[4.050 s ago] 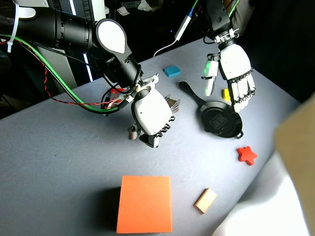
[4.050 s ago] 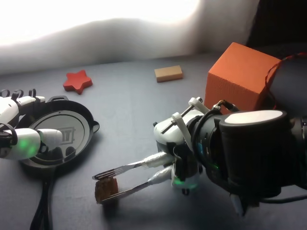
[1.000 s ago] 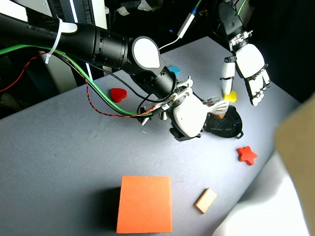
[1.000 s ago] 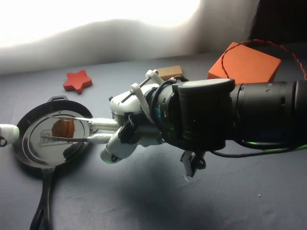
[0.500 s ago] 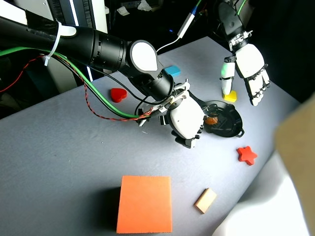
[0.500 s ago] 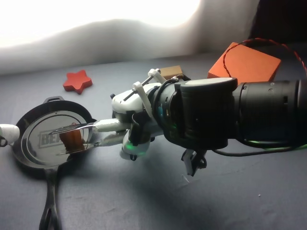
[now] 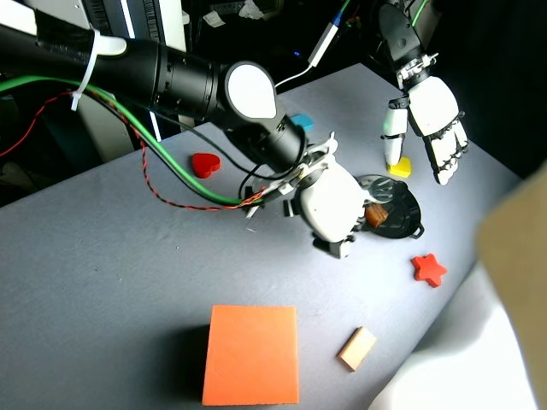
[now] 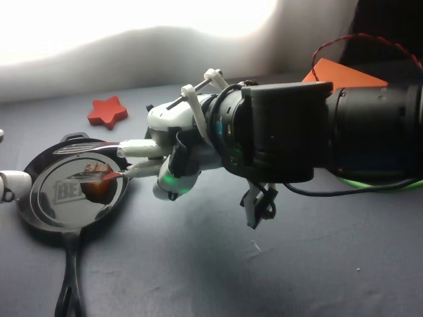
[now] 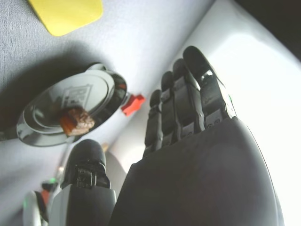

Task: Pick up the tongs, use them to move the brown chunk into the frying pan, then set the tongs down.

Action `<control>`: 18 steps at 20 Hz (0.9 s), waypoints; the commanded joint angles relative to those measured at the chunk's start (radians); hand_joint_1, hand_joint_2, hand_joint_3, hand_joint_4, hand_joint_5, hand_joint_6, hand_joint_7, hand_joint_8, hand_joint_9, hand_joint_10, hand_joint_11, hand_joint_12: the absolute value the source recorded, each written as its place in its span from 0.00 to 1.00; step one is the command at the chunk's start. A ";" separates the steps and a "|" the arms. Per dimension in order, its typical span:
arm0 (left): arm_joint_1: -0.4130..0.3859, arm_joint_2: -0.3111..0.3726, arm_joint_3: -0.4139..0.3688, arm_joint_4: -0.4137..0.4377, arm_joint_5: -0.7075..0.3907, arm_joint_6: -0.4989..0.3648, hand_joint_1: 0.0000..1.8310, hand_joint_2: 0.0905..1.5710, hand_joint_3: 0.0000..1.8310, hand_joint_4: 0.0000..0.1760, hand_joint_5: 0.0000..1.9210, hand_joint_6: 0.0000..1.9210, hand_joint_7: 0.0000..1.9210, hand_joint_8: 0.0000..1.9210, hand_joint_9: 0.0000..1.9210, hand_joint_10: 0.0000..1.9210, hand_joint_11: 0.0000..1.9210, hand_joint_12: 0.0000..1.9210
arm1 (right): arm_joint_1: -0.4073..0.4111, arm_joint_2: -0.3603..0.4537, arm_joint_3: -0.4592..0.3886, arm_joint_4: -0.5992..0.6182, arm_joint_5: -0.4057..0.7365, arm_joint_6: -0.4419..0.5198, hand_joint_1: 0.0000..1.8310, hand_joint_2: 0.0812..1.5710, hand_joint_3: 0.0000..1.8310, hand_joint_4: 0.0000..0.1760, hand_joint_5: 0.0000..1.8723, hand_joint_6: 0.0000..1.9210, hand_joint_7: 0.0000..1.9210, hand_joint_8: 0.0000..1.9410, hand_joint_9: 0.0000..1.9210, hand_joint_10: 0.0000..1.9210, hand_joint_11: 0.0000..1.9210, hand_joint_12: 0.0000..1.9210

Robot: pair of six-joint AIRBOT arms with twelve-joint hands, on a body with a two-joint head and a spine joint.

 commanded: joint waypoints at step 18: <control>-0.124 -0.039 -0.099 0.029 -0.090 0.081 0.00 0.81 0.00 0.26 0.06 0.00 0.11 0.00 0.13 0.00 0.00 0.46 | -0.142 0.320 -0.199 -0.439 0.503 -0.246 0.51 0.88 0.00 0.00 0.27 0.88 0.35 0.50 0.30 0.67 0.15 0.94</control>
